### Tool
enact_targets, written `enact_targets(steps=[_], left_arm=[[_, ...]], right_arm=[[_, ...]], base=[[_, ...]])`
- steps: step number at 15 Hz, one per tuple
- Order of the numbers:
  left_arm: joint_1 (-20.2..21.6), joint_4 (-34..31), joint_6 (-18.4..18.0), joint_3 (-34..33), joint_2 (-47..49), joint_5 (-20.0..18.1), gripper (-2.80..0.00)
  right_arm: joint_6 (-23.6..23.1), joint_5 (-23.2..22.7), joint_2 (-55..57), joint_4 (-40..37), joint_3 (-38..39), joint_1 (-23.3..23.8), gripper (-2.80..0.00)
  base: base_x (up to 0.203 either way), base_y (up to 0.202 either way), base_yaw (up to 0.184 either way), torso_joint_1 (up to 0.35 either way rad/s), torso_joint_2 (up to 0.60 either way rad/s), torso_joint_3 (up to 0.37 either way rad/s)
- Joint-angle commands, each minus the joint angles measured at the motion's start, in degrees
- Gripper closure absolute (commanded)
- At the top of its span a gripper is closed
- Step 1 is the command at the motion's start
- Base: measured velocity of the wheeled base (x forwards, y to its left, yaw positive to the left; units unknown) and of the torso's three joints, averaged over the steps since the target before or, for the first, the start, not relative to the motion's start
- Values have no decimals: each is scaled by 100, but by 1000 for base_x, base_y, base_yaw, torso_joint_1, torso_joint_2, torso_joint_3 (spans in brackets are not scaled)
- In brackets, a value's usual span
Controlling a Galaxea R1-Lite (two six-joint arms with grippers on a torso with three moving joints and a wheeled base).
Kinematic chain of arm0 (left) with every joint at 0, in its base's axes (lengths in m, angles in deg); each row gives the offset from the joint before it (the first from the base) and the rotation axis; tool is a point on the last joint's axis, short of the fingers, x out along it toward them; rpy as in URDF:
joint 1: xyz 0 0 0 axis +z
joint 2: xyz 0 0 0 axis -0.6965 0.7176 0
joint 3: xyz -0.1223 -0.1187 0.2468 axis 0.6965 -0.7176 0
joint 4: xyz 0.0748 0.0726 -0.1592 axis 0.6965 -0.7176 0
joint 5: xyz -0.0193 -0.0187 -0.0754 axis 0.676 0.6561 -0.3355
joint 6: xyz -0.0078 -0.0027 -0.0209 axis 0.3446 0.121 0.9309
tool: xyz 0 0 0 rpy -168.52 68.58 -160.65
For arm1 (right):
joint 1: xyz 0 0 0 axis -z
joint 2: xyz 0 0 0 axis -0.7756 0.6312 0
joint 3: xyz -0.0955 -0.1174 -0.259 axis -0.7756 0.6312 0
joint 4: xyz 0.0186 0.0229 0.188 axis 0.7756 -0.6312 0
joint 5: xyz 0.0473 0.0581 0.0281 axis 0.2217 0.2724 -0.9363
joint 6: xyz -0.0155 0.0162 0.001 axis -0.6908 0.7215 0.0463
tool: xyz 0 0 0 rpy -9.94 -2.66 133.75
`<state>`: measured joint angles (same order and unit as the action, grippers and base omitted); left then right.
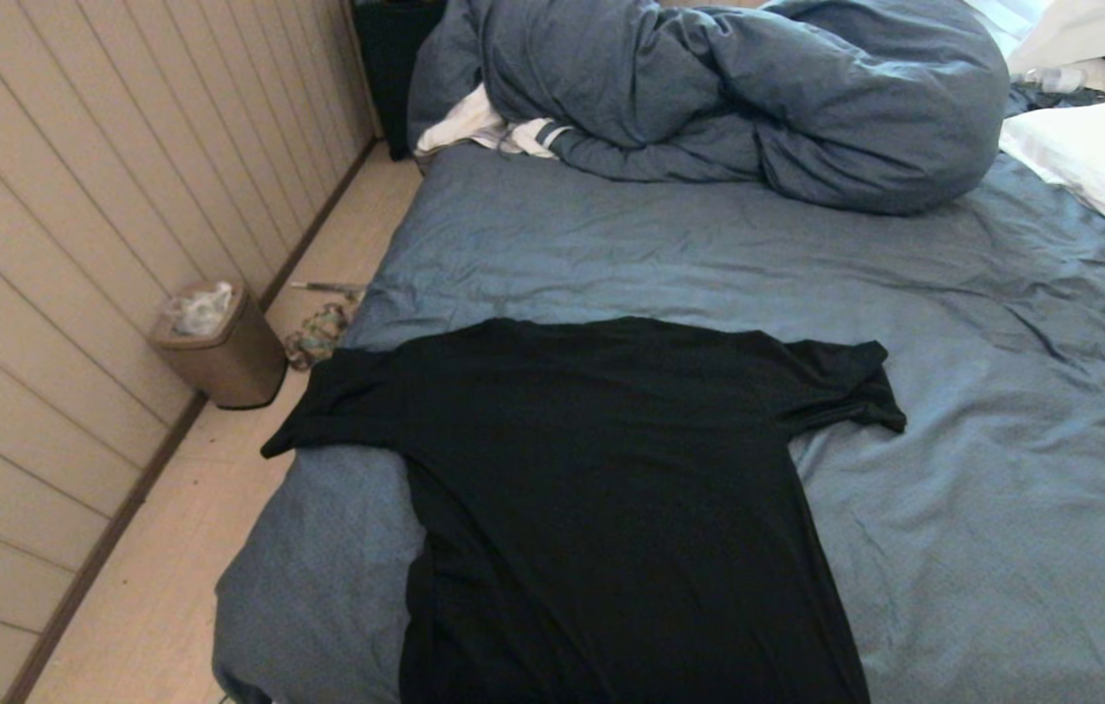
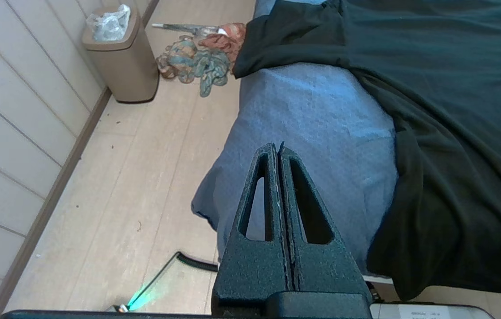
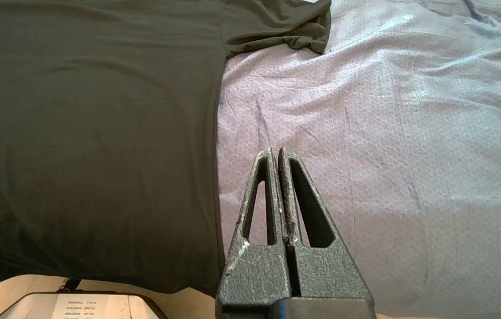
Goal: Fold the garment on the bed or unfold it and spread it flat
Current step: Fold the black T-shirt
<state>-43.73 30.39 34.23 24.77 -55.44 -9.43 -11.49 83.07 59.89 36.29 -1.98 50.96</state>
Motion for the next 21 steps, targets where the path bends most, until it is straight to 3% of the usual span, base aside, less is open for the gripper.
enact_targets(steps=[1,6,9,12,15,19,21], left_arm=[[2,3,-9,-44,-10,0,0],[2,-5,-44,-44,-10,18,0],[4,-77,-133,506,232,0,0],[3,-90,-71,1672,1691,-8,0],[3,-104,253,3086,3375,-115,0],[5,-92,759,4474,5876,-769,0],[7,-33,1074,5226,7031,-1025,0]], right_arm=[[-11,-4,8,0,9,-1,0],[-89,-66,-17,-26,-35,-1,0],[-134,-156,104,-725,-662,-5,0],[4,-587,1052,-1447,-1980,-10,0],[690,-890,2888,-1627,-3304,-193,0],[1165,-1014,5717,-1494,-5067,-285,0],[1268,-1060,7031,-1269,-5866,-66,0]], base=[[0,0,0,0,0,0],[0,0,0,0,0,0],[0,0,0,0,0,0],[0,0,0,0,0,0],[0,0,0,0,0,0],[0,0,0,0,0,0],[0,0,0,0,0,0]])
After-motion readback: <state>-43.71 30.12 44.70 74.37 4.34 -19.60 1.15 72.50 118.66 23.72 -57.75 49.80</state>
